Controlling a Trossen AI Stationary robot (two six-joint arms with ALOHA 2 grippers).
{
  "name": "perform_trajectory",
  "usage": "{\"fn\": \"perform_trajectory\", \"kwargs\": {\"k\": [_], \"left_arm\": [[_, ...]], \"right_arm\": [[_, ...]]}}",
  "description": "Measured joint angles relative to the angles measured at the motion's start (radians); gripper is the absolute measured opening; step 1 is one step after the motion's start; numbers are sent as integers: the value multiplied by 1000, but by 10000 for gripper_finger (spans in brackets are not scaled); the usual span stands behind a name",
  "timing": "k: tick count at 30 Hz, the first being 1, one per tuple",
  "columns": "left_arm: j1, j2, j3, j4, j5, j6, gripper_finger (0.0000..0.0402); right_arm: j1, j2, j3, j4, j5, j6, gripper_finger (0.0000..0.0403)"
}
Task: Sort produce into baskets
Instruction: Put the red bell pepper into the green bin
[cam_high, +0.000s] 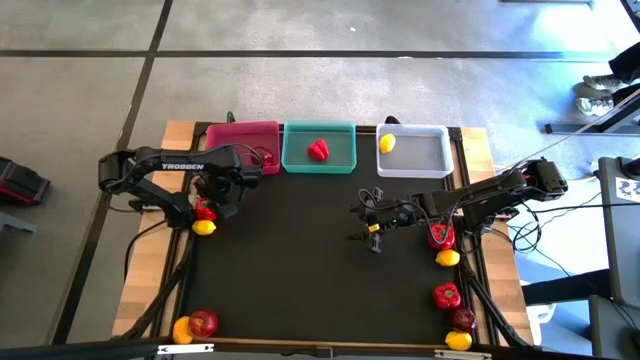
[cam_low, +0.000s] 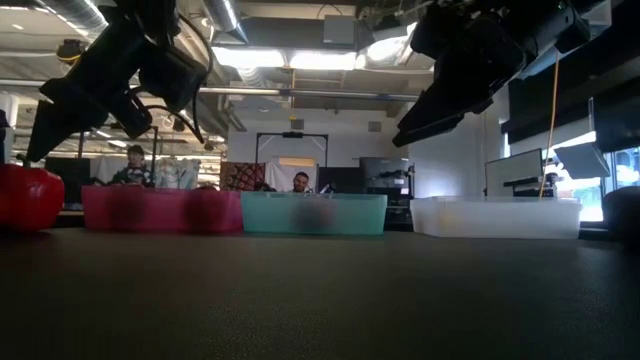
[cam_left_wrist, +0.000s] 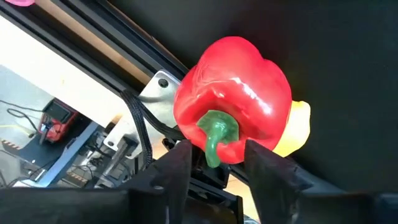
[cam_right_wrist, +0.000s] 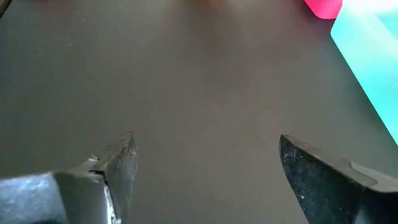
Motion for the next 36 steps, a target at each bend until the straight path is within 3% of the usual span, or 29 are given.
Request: {"fn": "perform_trajectory", "kwargs": {"k": [11,27,36], "left_arm": [[0,0,-54,-6,21,-86,123],[5,13,-69,17,46,-41,119],[2,13,-69,19,52,38,21]], "right_arm": [[0,0,0,0,0,-2,324],[0,0,0,29,-1,-8,324],[0,0,0,29,-1,-9,324]]}}
